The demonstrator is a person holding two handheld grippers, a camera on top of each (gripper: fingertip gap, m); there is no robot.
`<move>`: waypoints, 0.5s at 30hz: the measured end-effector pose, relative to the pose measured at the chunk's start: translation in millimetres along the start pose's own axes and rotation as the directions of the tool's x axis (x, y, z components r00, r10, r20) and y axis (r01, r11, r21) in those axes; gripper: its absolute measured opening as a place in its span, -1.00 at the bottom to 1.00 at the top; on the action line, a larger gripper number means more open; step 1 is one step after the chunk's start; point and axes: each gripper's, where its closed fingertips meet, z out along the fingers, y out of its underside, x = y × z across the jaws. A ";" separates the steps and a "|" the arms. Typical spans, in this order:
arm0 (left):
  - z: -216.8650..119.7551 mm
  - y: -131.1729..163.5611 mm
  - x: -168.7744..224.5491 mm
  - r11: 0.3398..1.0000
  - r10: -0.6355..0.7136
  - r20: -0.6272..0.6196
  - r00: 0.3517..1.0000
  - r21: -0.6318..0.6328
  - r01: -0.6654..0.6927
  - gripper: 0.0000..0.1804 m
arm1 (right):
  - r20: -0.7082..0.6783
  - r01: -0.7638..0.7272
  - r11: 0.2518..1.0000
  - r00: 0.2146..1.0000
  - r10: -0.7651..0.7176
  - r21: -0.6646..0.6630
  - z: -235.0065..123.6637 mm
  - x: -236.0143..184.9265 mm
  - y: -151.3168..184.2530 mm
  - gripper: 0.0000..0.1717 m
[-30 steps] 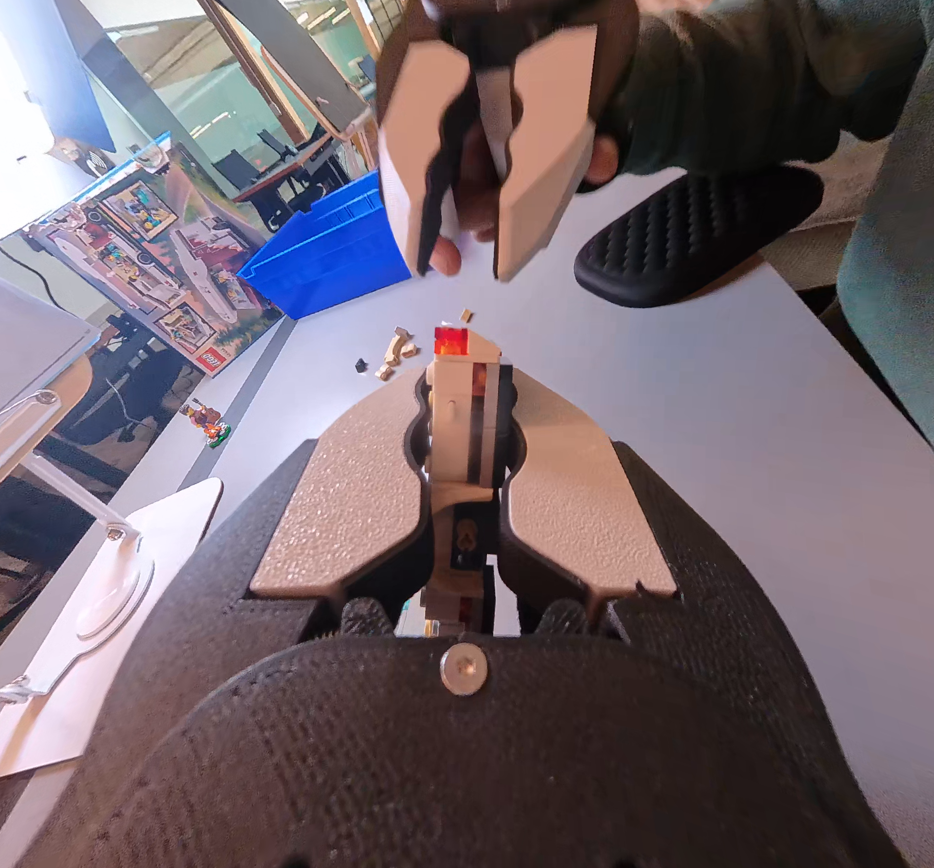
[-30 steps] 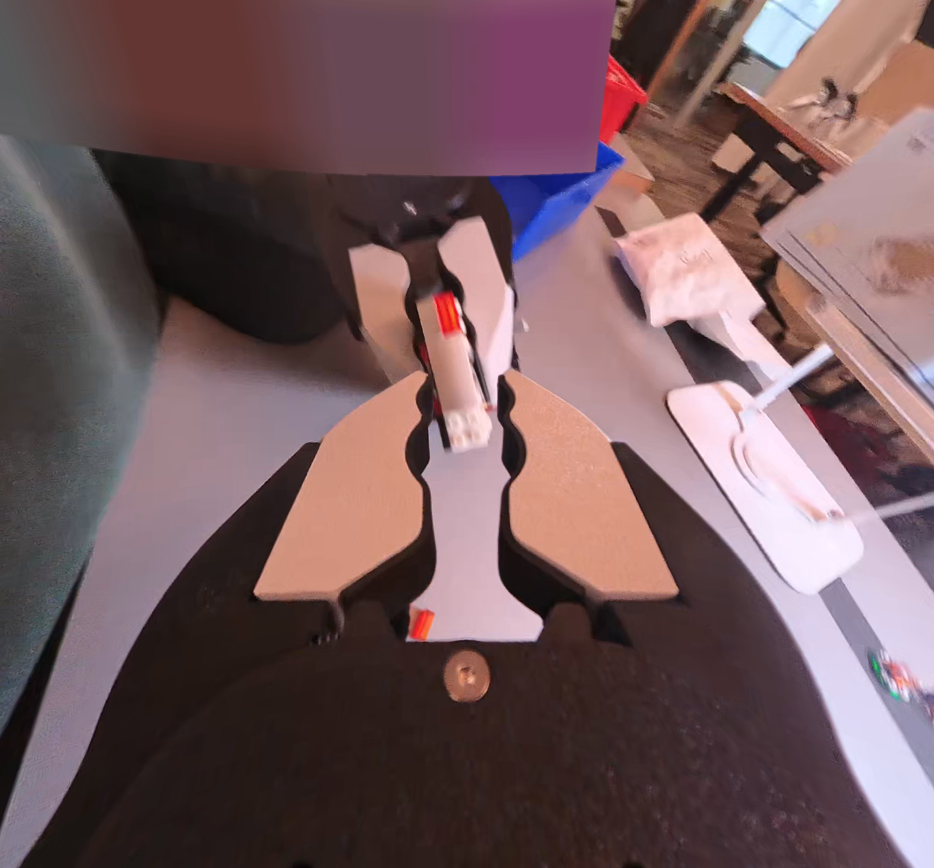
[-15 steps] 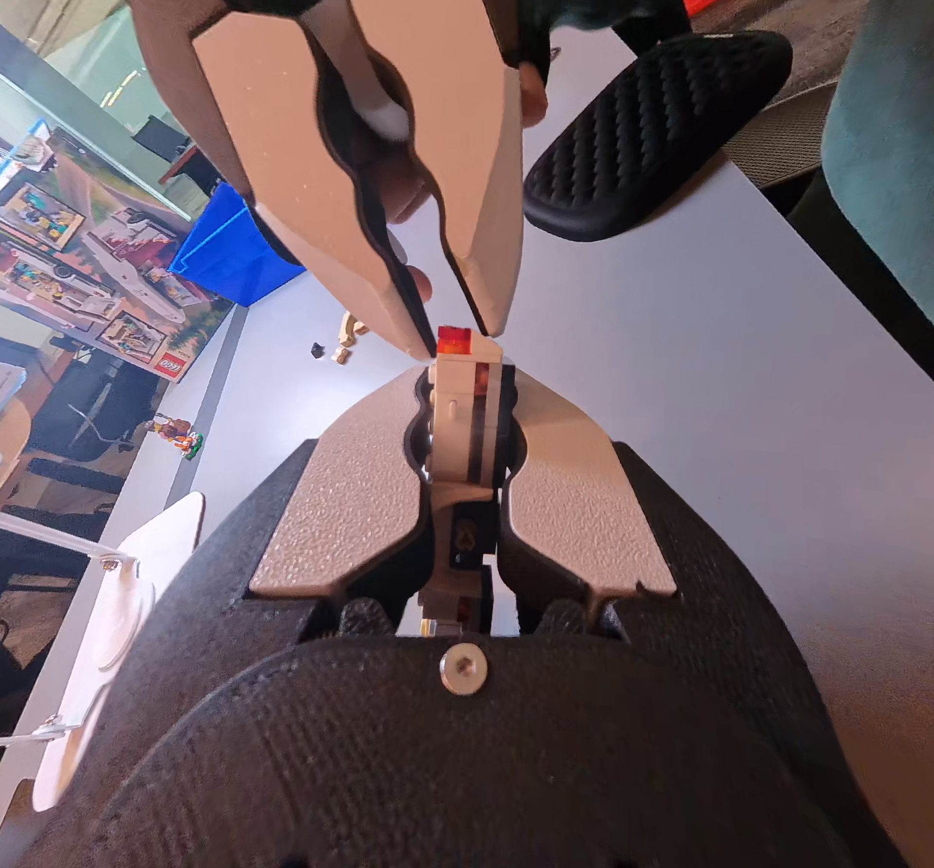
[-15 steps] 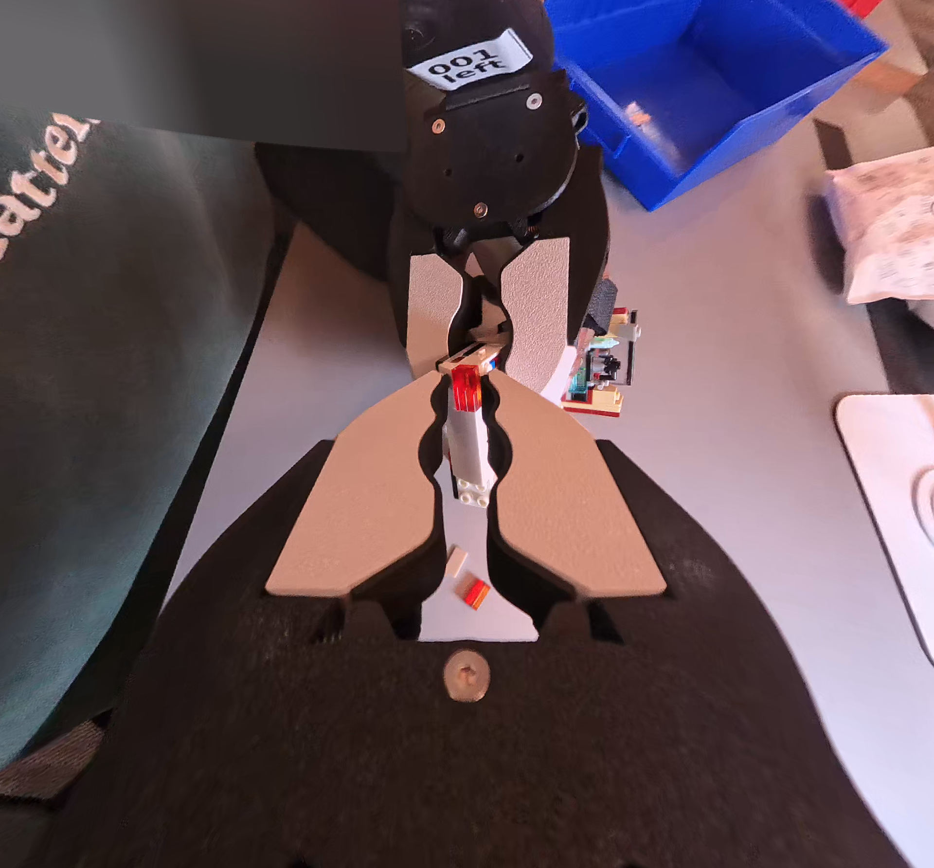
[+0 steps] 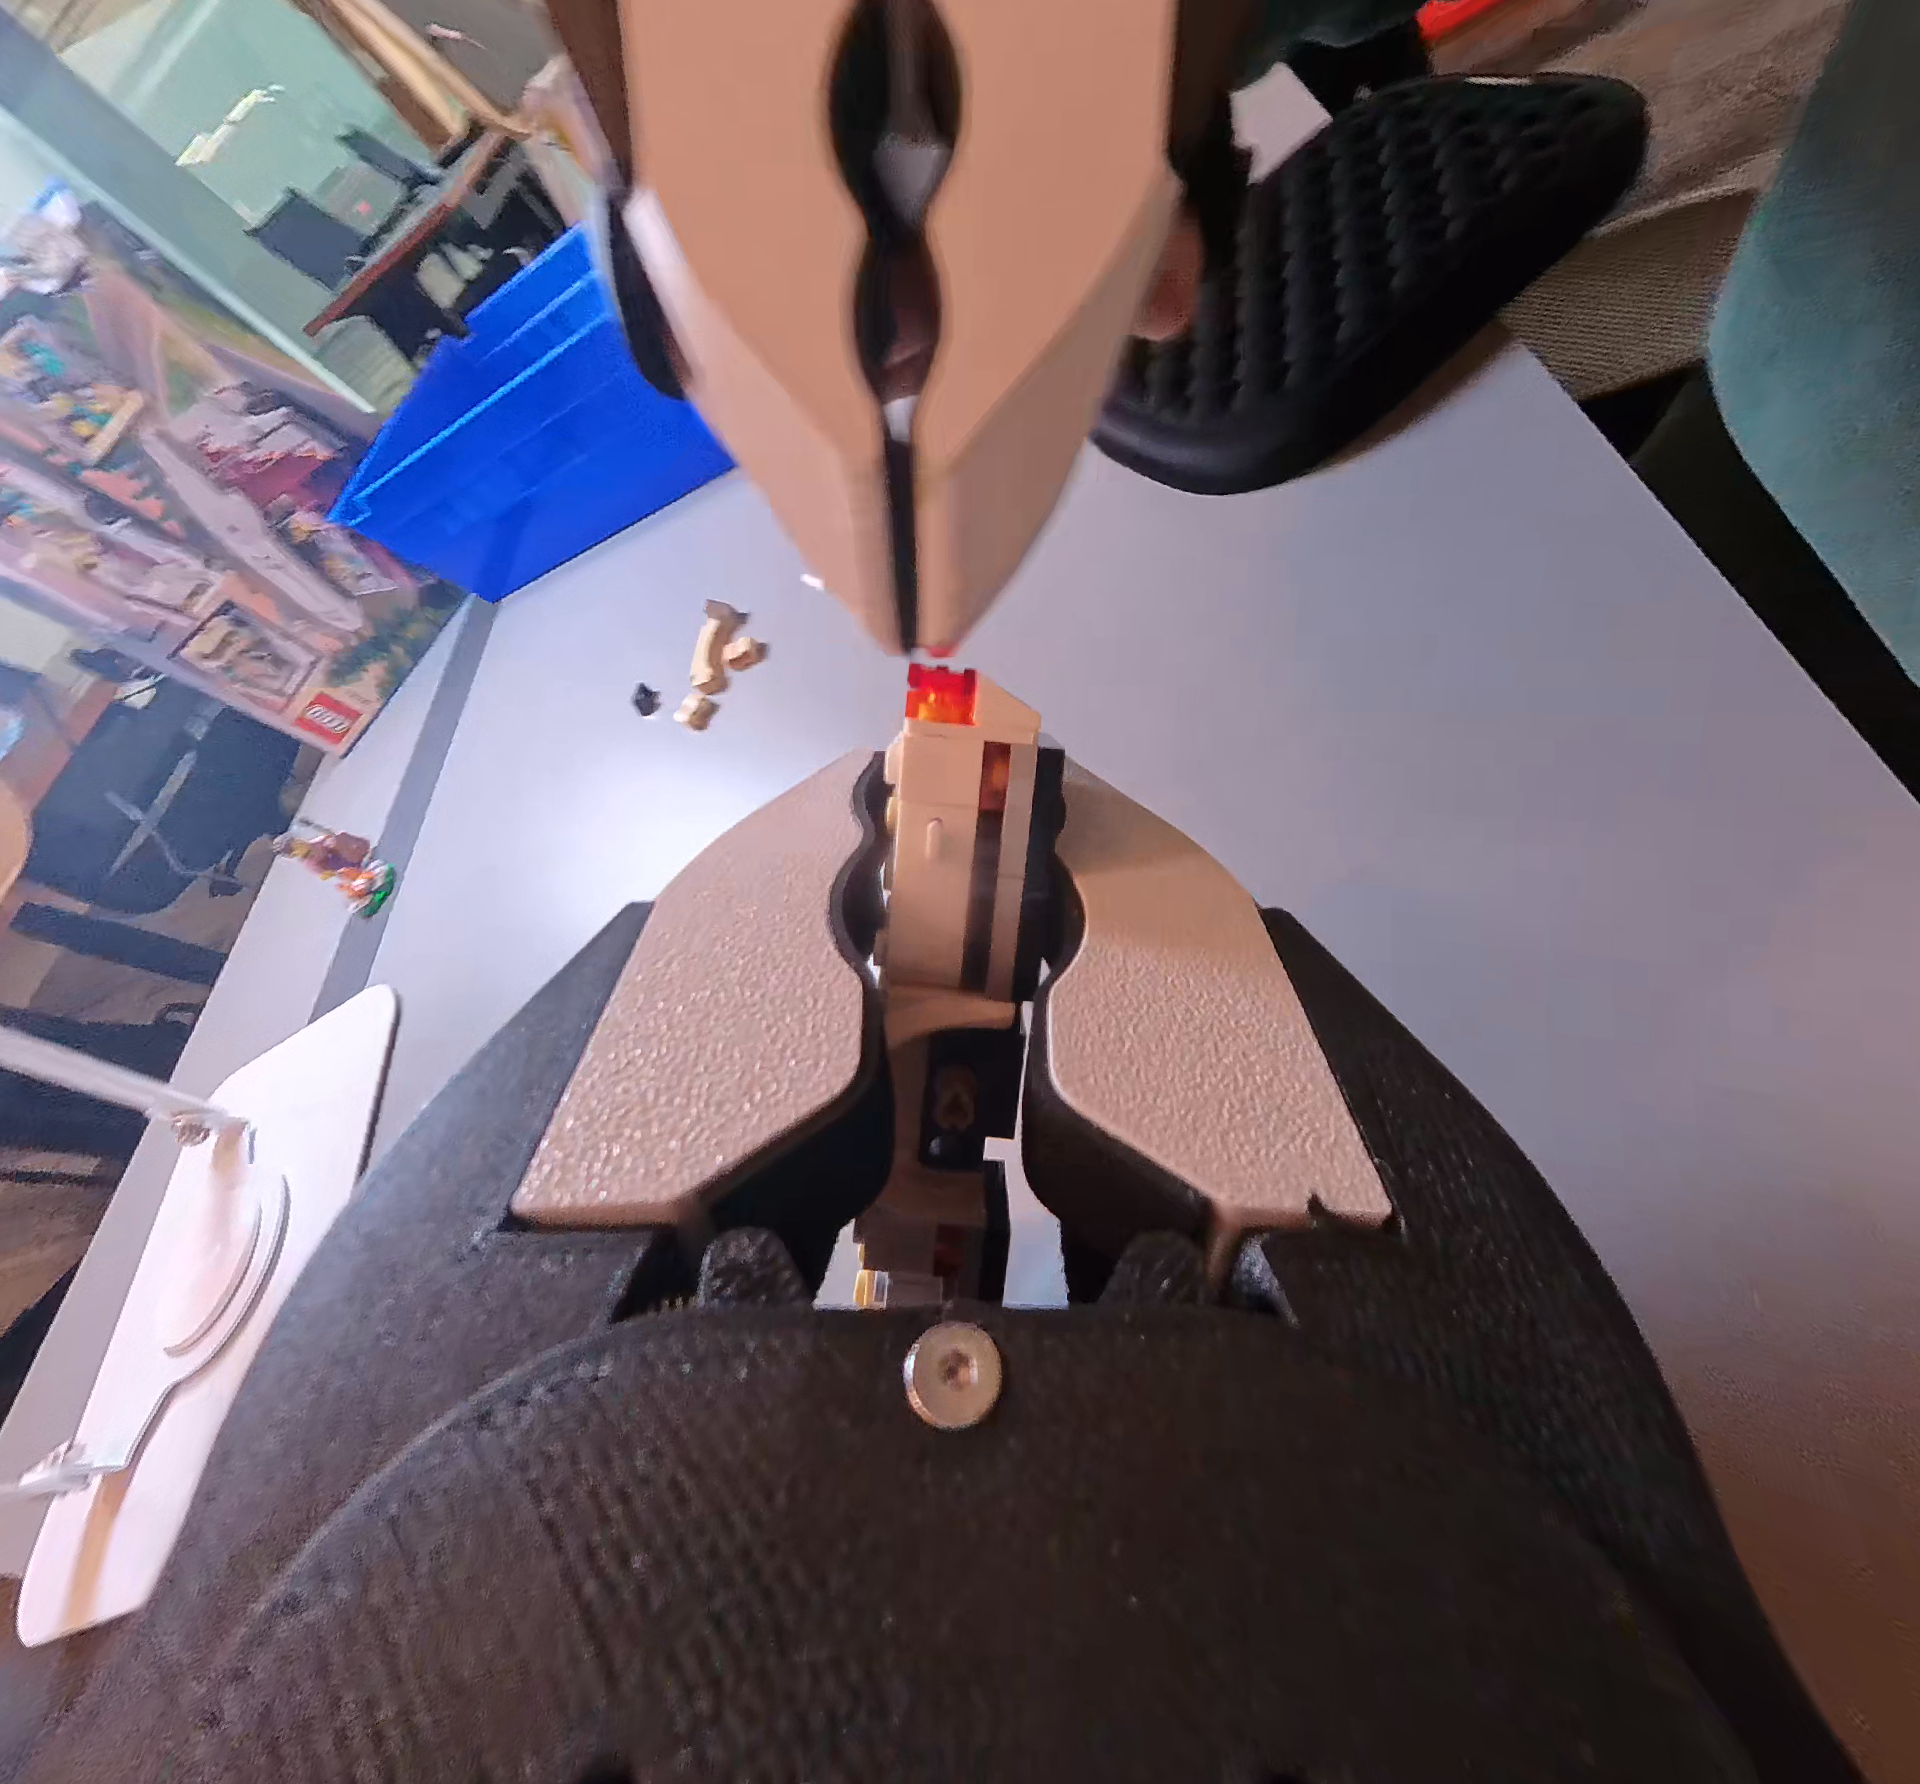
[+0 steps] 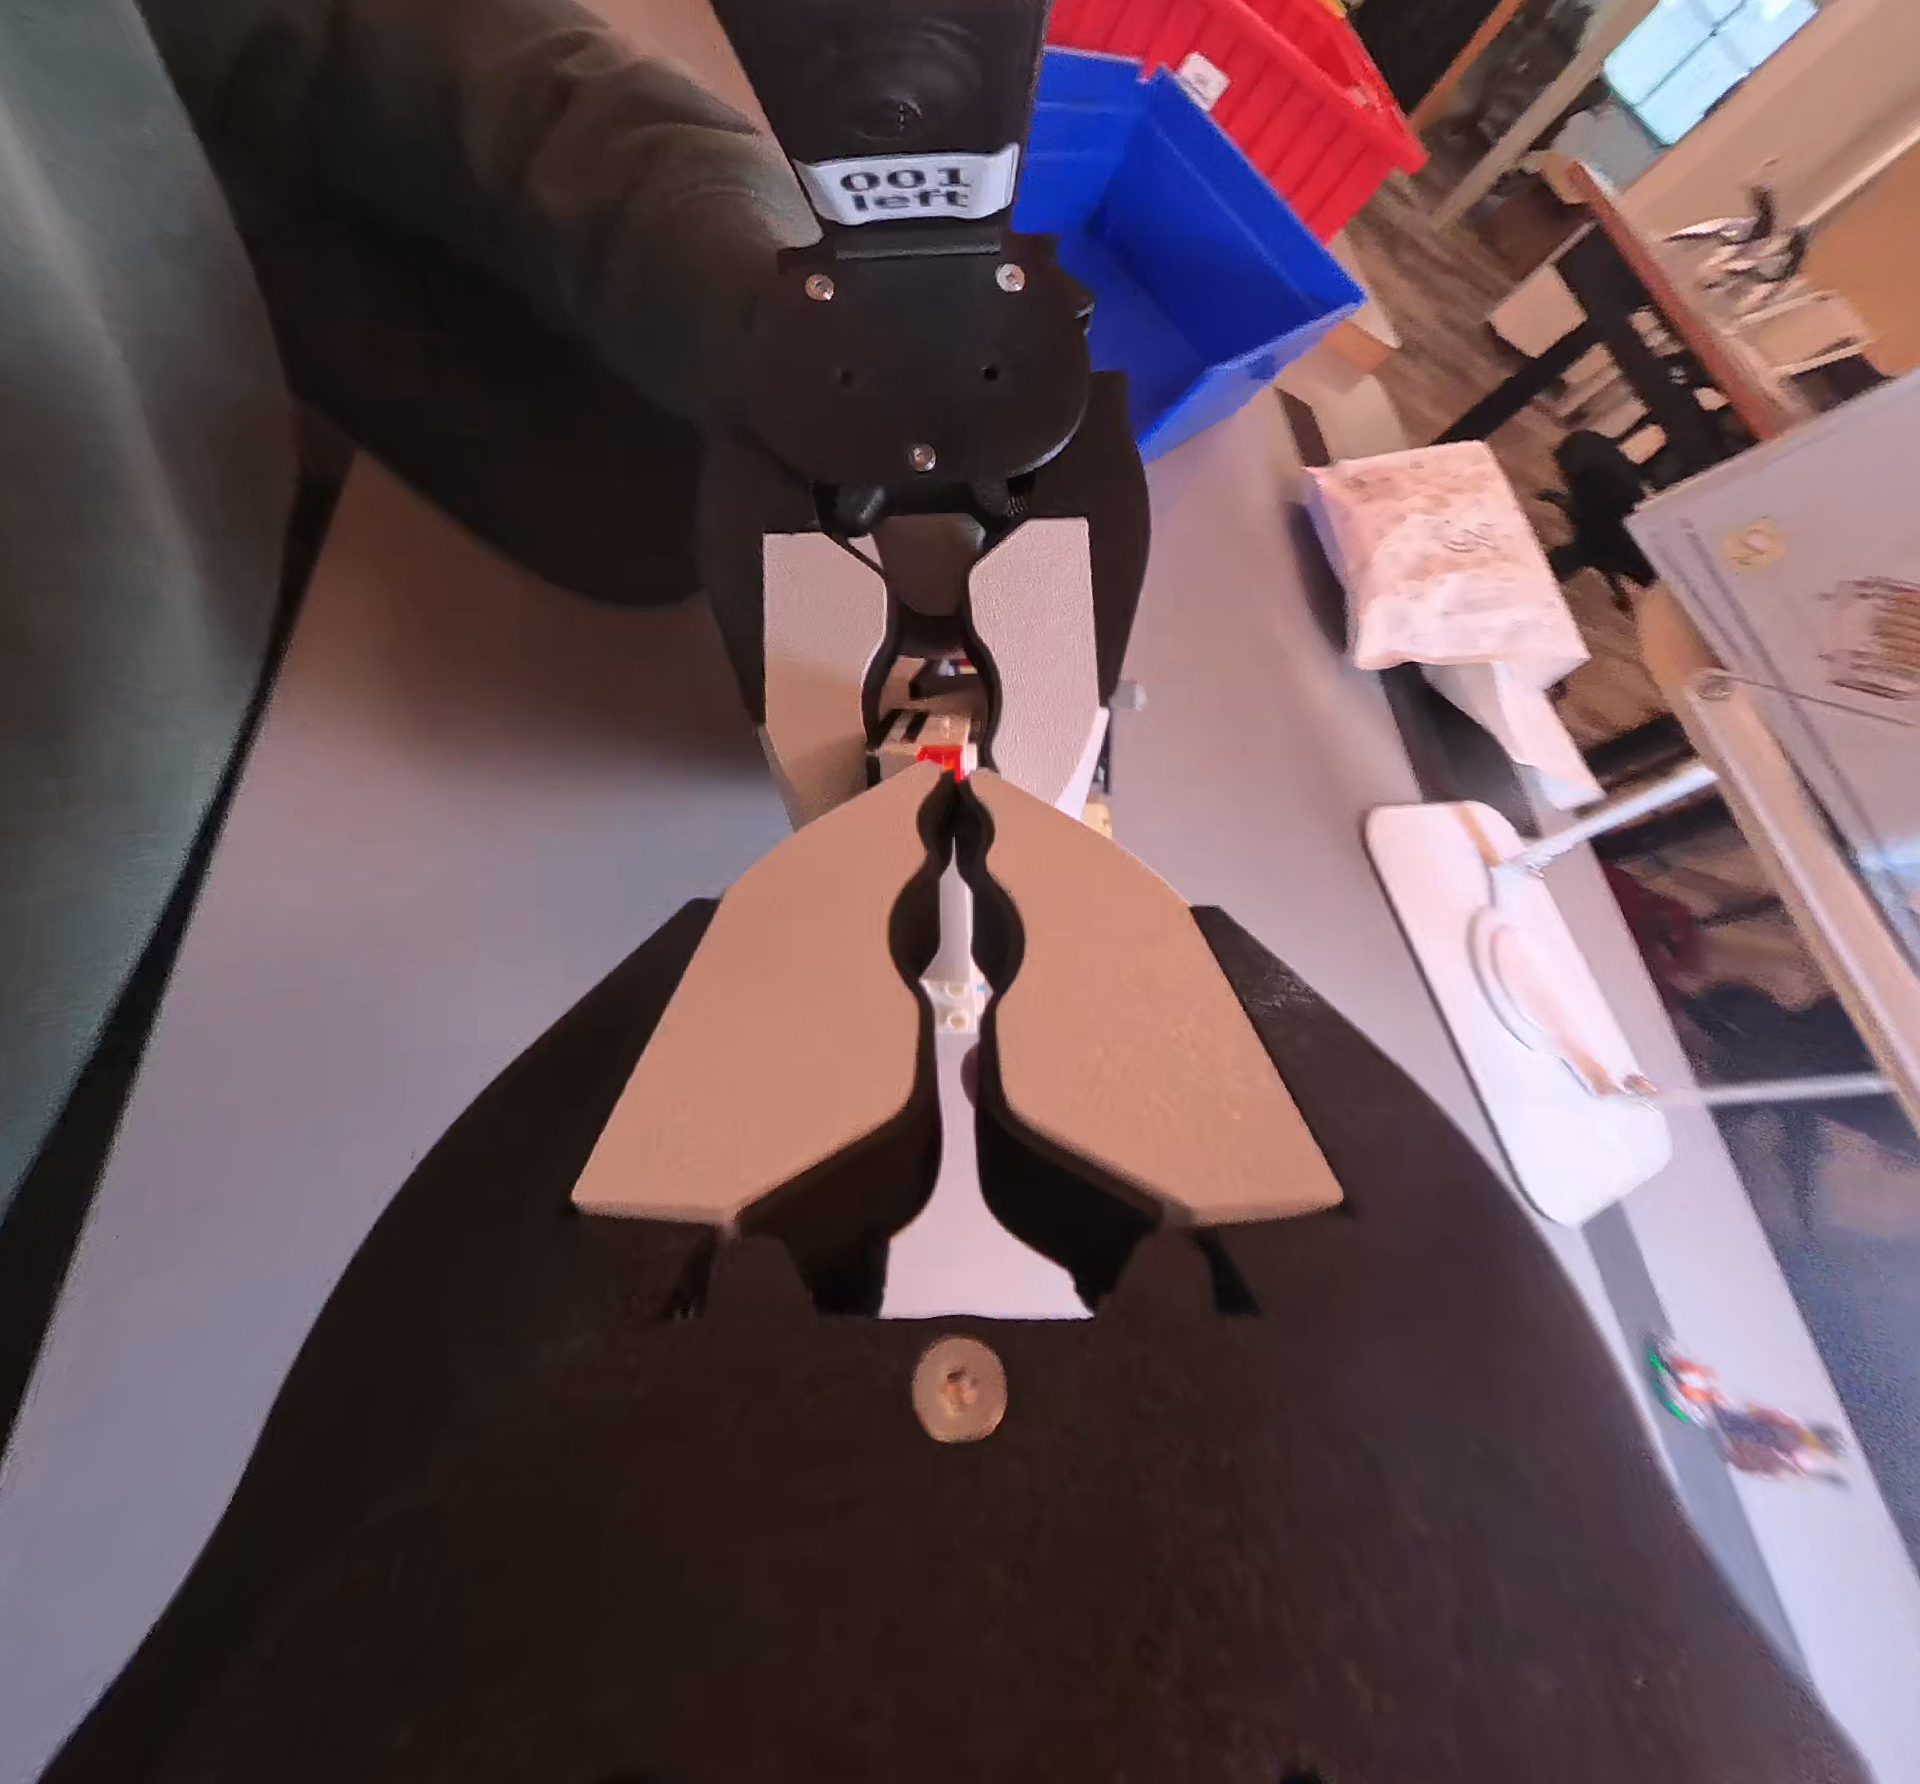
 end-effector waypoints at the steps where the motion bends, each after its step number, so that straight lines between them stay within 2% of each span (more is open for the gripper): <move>1: -0.1 -0.3 -2.5 1.000 -0.012 0.008 1.000 0.000 0.012 -0.72 | -0.030 0.014 1.000 0.999 -0.014 -0.005 -0.2 1.9 0.9 -1.00; 6: 0.3 0.0 -1.1 1.000 0.002 0.000 1.000 -0.005 -0.002 -0.72 | -0.024 0.010 0.999 1.000 -0.009 0.036 -1.5 1.6 -6.6 -0.95; 8: 0.2 -0.7 1.1 1.000 0.012 -0.007 1.000 0.000 -0.012 -0.72 | 0.068 -0.038 0.999 0.997 0.038 0.008 -1.7 1.2 -3.5 -0.83; 15: 2.7 1.3 9.9 0.998 0.053 -0.037 0.998 -0.020 -0.053 -0.72 | 0.347 -0.088 0.988 0.929 0.126 -0.124 3.5 -12.6 6.7 -0.89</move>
